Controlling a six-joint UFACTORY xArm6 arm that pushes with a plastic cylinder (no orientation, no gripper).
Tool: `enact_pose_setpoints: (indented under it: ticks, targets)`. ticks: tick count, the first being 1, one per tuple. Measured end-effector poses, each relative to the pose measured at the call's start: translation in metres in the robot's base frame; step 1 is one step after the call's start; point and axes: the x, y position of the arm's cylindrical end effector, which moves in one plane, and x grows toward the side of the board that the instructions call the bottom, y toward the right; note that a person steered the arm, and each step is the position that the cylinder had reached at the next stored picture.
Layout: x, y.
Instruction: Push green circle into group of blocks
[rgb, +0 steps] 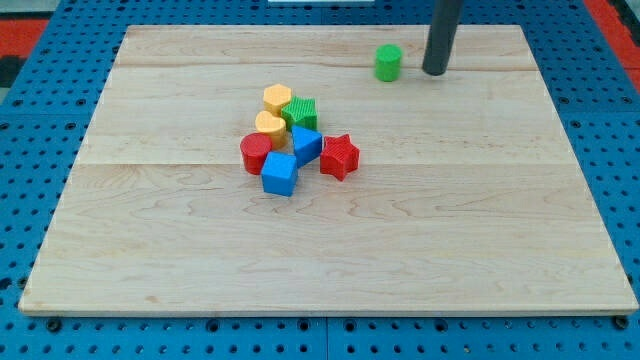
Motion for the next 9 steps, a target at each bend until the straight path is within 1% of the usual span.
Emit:
enact_pose_setpoints:
  ticks: [1,2,3,4,5,6,7,8,9]
  targets:
    - [-0.024,0.023]
    - [-0.036,-0.084]
    - [-0.033,-0.103]
    - [0.004,-0.115]
    - [0.031,-0.110]
    - [0.015,-0.097]
    - [0.046,-0.111]
    - [0.093,-0.130]
    - [0.107,-0.130]
